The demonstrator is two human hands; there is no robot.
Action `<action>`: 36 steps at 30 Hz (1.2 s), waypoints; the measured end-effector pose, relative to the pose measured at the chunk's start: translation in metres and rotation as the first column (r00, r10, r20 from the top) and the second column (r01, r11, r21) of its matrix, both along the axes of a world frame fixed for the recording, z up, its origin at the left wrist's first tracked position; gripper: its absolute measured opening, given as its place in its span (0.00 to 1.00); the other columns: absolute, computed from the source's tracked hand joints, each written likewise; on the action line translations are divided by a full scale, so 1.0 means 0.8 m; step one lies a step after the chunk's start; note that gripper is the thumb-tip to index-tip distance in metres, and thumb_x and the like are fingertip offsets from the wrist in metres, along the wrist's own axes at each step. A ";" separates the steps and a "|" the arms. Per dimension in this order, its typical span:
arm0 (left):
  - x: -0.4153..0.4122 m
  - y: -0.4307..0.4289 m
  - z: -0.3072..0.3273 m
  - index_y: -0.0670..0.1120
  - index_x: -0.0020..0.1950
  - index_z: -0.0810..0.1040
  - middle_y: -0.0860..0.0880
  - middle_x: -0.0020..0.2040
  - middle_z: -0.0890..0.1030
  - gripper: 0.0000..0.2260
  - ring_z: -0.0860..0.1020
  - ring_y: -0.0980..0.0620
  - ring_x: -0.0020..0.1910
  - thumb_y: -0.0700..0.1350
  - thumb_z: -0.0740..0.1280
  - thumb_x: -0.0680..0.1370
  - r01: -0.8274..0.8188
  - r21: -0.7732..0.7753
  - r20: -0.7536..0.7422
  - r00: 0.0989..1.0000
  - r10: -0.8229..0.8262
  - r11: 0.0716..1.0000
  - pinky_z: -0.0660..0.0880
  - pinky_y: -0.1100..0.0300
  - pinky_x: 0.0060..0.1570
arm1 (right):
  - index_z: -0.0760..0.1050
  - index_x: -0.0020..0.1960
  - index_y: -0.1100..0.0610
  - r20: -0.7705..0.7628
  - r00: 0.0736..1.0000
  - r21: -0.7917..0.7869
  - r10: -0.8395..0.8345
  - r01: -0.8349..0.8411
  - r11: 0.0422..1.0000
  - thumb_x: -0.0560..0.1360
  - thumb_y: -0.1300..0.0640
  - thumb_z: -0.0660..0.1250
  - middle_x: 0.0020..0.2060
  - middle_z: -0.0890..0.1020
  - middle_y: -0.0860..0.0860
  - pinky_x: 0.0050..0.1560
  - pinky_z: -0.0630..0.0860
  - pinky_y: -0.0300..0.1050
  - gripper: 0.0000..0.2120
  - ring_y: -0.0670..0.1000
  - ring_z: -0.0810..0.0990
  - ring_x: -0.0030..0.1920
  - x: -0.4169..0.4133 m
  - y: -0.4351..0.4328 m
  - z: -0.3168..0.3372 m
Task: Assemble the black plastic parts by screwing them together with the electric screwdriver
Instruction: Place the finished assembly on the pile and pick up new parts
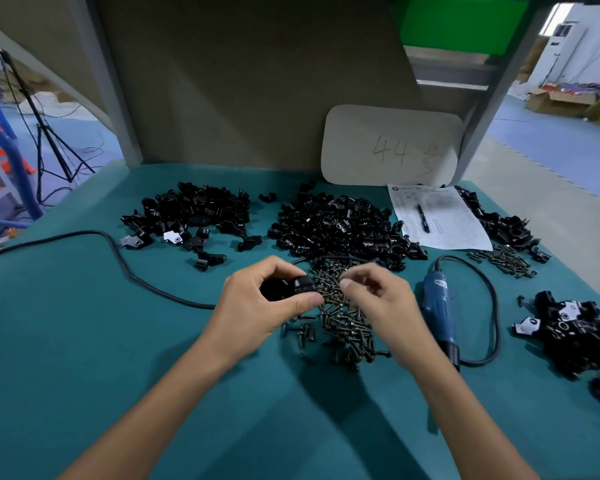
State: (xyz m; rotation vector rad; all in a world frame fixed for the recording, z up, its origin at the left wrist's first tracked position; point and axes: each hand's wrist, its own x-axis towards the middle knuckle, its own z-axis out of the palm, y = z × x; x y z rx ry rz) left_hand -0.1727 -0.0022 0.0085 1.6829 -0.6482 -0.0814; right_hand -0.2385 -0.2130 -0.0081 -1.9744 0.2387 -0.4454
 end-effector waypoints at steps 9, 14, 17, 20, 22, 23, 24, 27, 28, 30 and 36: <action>-0.007 -0.010 0.008 0.54 0.48 0.83 0.50 0.41 0.85 0.13 0.82 0.45 0.39 0.53 0.81 0.68 0.019 -0.045 0.035 0.999 -0.017 0.999 0.81 0.49 0.40 | 0.86 0.47 0.57 0.221 0.964 0.758 0.147 -0.265 0.596 0.71 0.60 0.72 0.48 0.86 0.61 0.45 0.83 0.42 0.06 0.53 0.86 0.44 -0.034 0.039 0.050; -0.011 -0.010 0.015 0.53 0.47 0.83 0.48 0.40 0.84 0.14 0.81 0.41 0.38 0.55 0.82 0.67 0.014 -0.062 0.033 0.999 -0.012 0.998 0.79 0.45 0.38 | 0.87 0.49 0.56 0.158 0.970 0.767 0.183 -0.237 0.596 0.71 0.58 0.73 0.49 0.87 0.57 0.38 0.81 0.38 0.08 0.48 0.85 0.43 -0.033 0.039 0.047; -0.012 -0.009 0.015 0.54 0.47 0.83 0.47 0.39 0.84 0.14 0.80 0.39 0.38 0.55 0.82 0.67 0.013 -0.053 0.031 0.999 -0.011 0.999 0.78 0.43 0.37 | 0.87 0.50 0.54 0.137 0.966 0.763 0.221 -0.245 0.598 0.72 0.57 0.75 0.47 0.87 0.55 0.37 0.79 0.37 0.07 0.47 0.85 0.41 -0.031 0.038 0.044; -0.013 -0.009 0.015 0.54 0.47 0.83 0.47 0.39 0.84 0.15 0.80 0.39 0.38 0.58 0.80 0.66 0.007 -0.052 0.027 1.000 -0.005 0.999 0.78 0.42 0.37 | 0.87 0.49 0.54 0.132 0.951 0.780 0.278 -0.273 0.563 0.68 0.54 0.77 0.45 0.86 0.53 0.37 0.79 0.37 0.11 0.45 0.83 0.40 -0.030 0.037 0.043; -0.012 -0.009 0.014 0.54 0.47 0.83 0.47 0.39 0.84 0.15 0.80 0.40 0.37 0.59 0.79 0.65 0.007 -0.057 0.014 1.000 -0.006 0.998 0.78 0.41 0.38 | 0.87 0.50 0.54 0.129 0.943 0.791 0.307 -0.284 0.542 0.68 0.54 0.77 0.44 0.86 0.53 0.37 0.79 0.37 0.11 0.45 0.82 0.39 -0.030 0.036 0.042; -0.012 -0.009 0.013 0.54 0.47 0.83 0.47 0.39 0.84 0.15 0.81 0.42 0.36 0.59 0.80 0.65 0.008 -0.059 0.011 1.000 -0.008 0.998 0.78 0.42 0.38 | 0.87 0.50 0.54 0.127 0.940 0.792 0.318 -0.289 0.539 0.69 0.55 0.76 0.45 0.86 0.54 0.38 0.79 0.38 0.11 0.45 0.81 0.39 -0.031 0.035 0.041; -0.012 -0.009 0.013 0.54 0.47 0.84 0.47 0.39 0.84 0.16 0.80 0.44 0.35 0.59 0.80 0.65 0.011 -0.060 0.012 1.000 -0.011 0.998 0.78 0.42 0.38 | 0.87 0.51 0.54 0.120 0.937 0.784 0.327 -0.291 0.548 0.70 0.55 0.76 0.46 0.85 0.54 0.38 0.80 0.38 0.10 0.46 0.80 0.40 -0.030 0.034 0.041; -0.011 -0.008 0.011 0.55 0.48 0.84 0.48 0.39 0.84 0.16 0.80 0.41 0.37 0.59 0.80 0.65 0.023 -0.052 0.018 1.000 -0.022 0.998 0.79 0.43 0.37 | 0.86 0.52 0.55 0.081 0.941 0.686 0.329 -0.292 0.666 0.75 0.56 0.72 0.48 0.84 0.56 0.42 0.79 0.40 0.08 0.49 0.78 0.43 -0.030 0.033 0.042; -0.011 -0.008 0.011 0.55 0.48 0.84 0.49 0.39 0.84 0.16 0.81 0.41 0.37 0.60 0.80 0.65 0.023 -0.050 0.020 1.000 -0.022 0.998 0.79 0.43 0.37 | 0.86 0.53 0.55 0.076 0.943 0.636 0.324 -0.296 0.713 0.77 0.55 0.71 0.48 0.84 0.56 0.43 0.79 0.40 0.08 0.49 0.78 0.44 -0.030 0.033 0.043; -0.011 -0.007 0.011 0.56 0.47 0.83 0.50 0.39 0.84 0.15 0.81 0.44 0.36 0.60 0.80 0.66 0.015 -0.043 0.028 1.000 -0.013 0.999 0.79 0.45 0.38 | 0.86 0.55 0.54 0.084 0.944 0.512 0.318 -0.315 0.799 0.79 0.57 0.71 0.48 0.85 0.56 0.44 0.79 0.42 0.07 0.50 0.79 0.44 -0.032 0.031 0.046; -0.012 -0.006 0.009 0.56 0.49 0.83 0.52 0.41 0.85 0.15 0.83 0.49 0.37 0.60 0.80 0.68 0.006 -0.007 0.070 0.998 -0.006 1.000 0.81 0.46 0.38 | 0.81 0.50 0.46 0.001 0.971 -0.092 0.238 -0.237 0.967 0.82 0.53 0.67 0.37 0.81 0.53 0.37 0.71 0.44 0.05 0.44 0.74 0.35 -0.038 0.029 0.058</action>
